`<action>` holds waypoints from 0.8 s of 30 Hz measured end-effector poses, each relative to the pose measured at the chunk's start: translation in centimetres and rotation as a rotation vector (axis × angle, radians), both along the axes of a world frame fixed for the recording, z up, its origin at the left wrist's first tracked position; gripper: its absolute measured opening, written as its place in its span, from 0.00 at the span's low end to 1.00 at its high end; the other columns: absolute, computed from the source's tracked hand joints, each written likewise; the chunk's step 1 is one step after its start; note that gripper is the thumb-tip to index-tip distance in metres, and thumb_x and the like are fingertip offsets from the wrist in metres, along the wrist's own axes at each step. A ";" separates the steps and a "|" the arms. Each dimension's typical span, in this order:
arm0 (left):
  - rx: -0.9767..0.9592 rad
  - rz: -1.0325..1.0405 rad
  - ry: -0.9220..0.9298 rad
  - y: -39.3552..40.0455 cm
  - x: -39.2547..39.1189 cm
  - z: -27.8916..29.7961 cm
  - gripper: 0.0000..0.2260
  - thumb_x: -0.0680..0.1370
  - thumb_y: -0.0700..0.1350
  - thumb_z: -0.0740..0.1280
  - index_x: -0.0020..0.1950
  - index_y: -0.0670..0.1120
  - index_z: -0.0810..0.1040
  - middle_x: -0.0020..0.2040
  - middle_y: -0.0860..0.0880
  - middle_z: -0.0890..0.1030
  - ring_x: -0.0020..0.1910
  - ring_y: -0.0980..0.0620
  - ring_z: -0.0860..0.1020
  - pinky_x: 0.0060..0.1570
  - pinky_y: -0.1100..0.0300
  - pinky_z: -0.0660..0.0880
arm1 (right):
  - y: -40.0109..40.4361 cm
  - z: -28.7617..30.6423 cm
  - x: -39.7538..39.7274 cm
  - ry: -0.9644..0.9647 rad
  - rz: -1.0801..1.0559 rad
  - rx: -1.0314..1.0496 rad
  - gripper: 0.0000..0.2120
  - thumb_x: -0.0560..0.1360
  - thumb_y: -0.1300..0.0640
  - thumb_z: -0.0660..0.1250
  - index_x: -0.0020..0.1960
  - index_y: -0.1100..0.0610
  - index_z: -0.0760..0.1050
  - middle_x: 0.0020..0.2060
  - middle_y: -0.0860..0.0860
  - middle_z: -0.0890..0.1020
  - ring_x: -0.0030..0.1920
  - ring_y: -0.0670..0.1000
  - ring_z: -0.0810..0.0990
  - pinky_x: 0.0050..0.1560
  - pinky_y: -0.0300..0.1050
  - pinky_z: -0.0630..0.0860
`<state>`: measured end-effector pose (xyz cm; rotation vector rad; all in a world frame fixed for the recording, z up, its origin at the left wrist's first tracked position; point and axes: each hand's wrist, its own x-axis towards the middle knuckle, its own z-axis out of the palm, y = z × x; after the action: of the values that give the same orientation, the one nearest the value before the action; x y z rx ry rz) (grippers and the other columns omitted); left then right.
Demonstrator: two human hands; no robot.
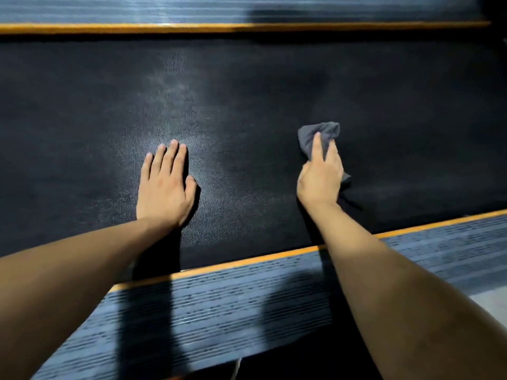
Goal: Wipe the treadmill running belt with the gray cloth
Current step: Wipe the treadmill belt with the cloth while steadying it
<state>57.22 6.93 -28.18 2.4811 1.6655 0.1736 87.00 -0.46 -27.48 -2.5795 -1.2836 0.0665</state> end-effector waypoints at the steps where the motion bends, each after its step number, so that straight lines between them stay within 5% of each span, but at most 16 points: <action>1: 0.003 0.001 -0.001 0.0 0.0 0.0 0.29 0.81 0.52 0.51 0.82 0.44 0.57 0.82 0.45 0.58 0.82 0.45 0.54 0.80 0.45 0.49 | 0.2 0.1 -1.4 -0.001 0.021 0.012 0.30 0.76 0.60 0.61 0.78 0.57 0.61 0.73 0.64 0.65 0.71 0.64 0.67 0.71 0.57 0.63; 5: -0.006 -0.003 -0.005 -0.1 0.1 0.1 0.29 0.81 0.52 0.51 0.82 0.44 0.57 0.82 0.44 0.58 0.82 0.44 0.54 0.80 0.45 0.49 | -0.3 0.7 -12.3 0.067 0.346 0.068 0.29 0.70 0.60 0.60 0.72 0.61 0.71 0.66 0.67 0.73 0.64 0.66 0.74 0.63 0.59 0.73; 8: -0.014 -0.002 -0.019 -0.1 -0.1 0.2 0.29 0.81 0.51 0.50 0.82 0.44 0.57 0.82 0.44 0.58 0.81 0.44 0.55 0.80 0.46 0.48 | -1.3 1.3 -17.0 0.131 0.457 0.013 0.33 0.71 0.62 0.69 0.75 0.56 0.67 0.70 0.63 0.71 0.68 0.60 0.68 0.68 0.56 0.67; 12: 0.006 -0.015 -0.028 0.0 0.1 0.2 0.29 0.80 0.51 0.50 0.81 0.44 0.59 0.82 0.44 0.60 0.81 0.43 0.56 0.80 0.46 0.49 | -0.7 2.6 -11.1 -0.024 0.717 -0.101 0.33 0.74 0.61 0.65 0.78 0.52 0.62 0.74 0.63 0.67 0.69 0.62 0.70 0.69 0.55 0.66; 18: -0.004 -0.004 -0.019 0.1 0.1 0.2 0.29 0.80 0.52 0.50 0.81 0.44 0.59 0.82 0.44 0.60 0.81 0.43 0.56 0.80 0.47 0.49 | -2.3 5.1 3.0 -0.052 0.488 -0.429 0.32 0.80 0.54 0.59 0.80 0.44 0.50 0.78 0.57 0.57 0.71 0.63 0.65 0.70 0.56 0.66; 24: -0.007 0.012 -0.014 -0.1 0.2 0.2 0.28 0.80 0.51 0.51 0.81 0.44 0.61 0.81 0.44 0.61 0.81 0.43 0.58 0.80 0.46 0.51 | -3.2 5.3 7.0 -0.288 0.732 -0.294 0.29 0.77 0.46 0.62 0.77 0.50 0.63 0.58 0.64 0.73 0.52 0.65 0.72 0.54 0.60 0.72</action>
<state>57.37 6.82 -27.94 2.4596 1.6727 0.1862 94.03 -3.64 -22.18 -2.2333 -2.4269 0.0188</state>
